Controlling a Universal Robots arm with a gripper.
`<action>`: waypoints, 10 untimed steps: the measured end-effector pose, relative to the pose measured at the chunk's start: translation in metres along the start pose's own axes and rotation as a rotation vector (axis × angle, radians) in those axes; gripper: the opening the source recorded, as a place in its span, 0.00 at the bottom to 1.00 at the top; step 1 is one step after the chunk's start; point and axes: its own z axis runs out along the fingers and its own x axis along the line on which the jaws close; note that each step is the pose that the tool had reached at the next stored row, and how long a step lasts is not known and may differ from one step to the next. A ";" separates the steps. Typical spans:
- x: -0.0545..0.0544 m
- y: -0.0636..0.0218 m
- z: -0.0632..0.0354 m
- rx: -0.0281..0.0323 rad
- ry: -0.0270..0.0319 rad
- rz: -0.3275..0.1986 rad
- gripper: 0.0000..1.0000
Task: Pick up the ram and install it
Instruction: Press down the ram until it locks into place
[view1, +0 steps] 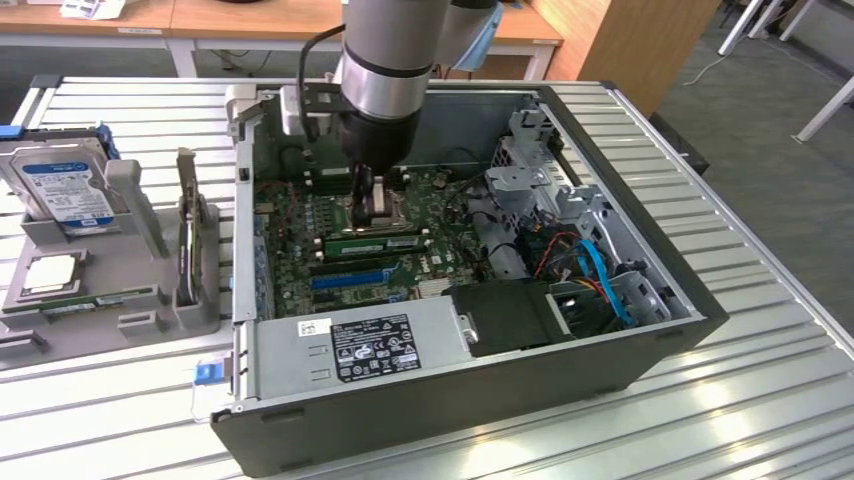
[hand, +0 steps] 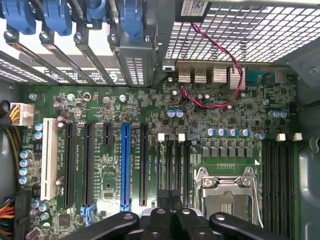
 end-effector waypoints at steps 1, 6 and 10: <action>0.000 0.0000 0.0008 0.0000 0.0001 0.000 0.10; 0.000 0.0002 0.0048 0.0000 0.0001 0.000 0.10; 0.001 0.0004 0.0085 0.0000 0.0000 0.000 0.10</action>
